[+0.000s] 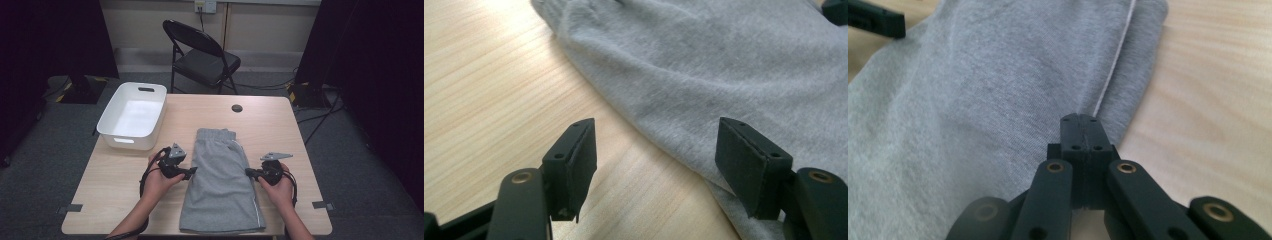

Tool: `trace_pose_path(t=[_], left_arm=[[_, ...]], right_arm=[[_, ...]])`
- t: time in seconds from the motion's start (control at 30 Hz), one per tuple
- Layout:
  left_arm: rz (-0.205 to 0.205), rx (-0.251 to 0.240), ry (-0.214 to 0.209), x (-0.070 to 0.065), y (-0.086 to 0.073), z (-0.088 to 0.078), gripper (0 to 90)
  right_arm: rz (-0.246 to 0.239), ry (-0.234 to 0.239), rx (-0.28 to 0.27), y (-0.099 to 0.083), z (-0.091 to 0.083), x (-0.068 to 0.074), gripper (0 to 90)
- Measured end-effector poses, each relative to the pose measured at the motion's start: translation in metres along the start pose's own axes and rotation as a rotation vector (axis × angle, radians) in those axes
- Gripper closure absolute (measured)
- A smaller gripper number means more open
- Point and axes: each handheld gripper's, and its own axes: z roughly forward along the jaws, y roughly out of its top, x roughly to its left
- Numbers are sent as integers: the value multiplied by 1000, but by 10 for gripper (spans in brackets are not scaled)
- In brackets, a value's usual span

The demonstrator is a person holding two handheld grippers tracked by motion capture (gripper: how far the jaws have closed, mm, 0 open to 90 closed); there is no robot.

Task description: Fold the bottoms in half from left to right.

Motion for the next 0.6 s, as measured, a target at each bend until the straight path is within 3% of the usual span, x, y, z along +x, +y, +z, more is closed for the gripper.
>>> trace_pose_path(t=[0.03,0.13,0.23,0.3,0.4,0.6], left_arm=[[0,-3,1,0,1,0,325],[-10,-13,-2,2,7,0,314],[-9,-21,1,5,14,1,308],[-17,-26,0,9,20,4,308],[-31,-29,1,14,27,10,309],[-38,-24,12,22,40,23,310]], right_arm=[[-2,-3,1,-1,-1,1,900],[2,-23,-22,2,-4,0,773],[21,-61,-92,12,-7,-3,662],[25,-70,-99,21,-7,-5,604],[14,-100,-102,33,-4,-8,568],[22,-118,-106,49,6,-15,497]])
